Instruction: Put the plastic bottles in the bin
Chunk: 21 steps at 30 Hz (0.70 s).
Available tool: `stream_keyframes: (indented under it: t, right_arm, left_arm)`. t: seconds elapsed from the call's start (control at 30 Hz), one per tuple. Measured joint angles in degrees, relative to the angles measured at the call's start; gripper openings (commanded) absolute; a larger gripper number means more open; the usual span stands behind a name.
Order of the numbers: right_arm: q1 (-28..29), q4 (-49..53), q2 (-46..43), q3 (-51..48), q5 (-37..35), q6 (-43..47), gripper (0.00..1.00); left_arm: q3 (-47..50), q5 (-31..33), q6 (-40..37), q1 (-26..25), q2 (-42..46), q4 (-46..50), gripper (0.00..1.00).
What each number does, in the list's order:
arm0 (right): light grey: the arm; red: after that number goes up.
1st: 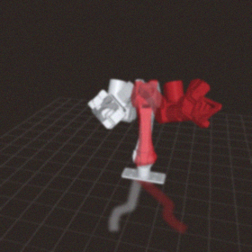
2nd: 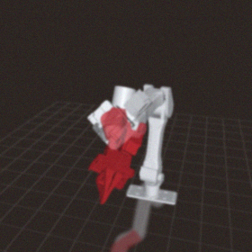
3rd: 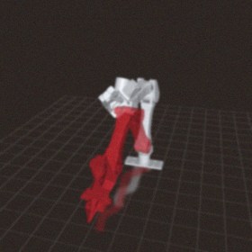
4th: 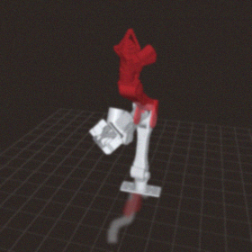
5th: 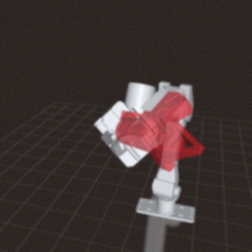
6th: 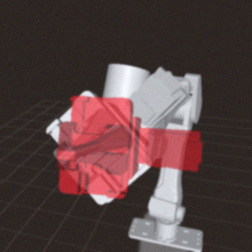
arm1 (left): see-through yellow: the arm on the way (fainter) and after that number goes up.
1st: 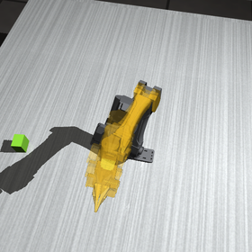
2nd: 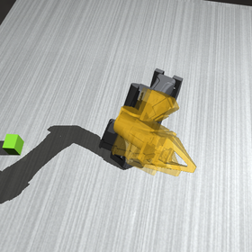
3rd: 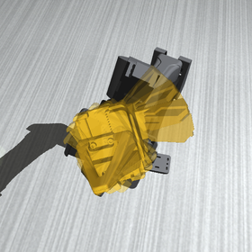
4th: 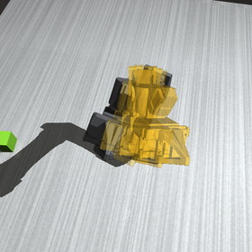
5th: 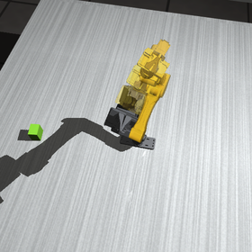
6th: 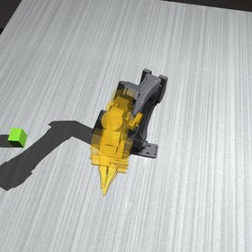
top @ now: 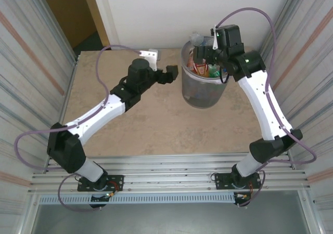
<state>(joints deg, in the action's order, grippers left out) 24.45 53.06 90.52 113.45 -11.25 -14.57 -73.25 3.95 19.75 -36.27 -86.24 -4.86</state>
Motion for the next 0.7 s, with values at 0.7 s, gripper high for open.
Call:
stream_keyframes:
  t: [0.7]
  right_arm:
    - [7.3,0.7,7.4,0.0,-12.4,-2.6,0.88]
  left_arm:
    - [20.2,7.6,5.9,8.9,22.5,6.1,0.99]
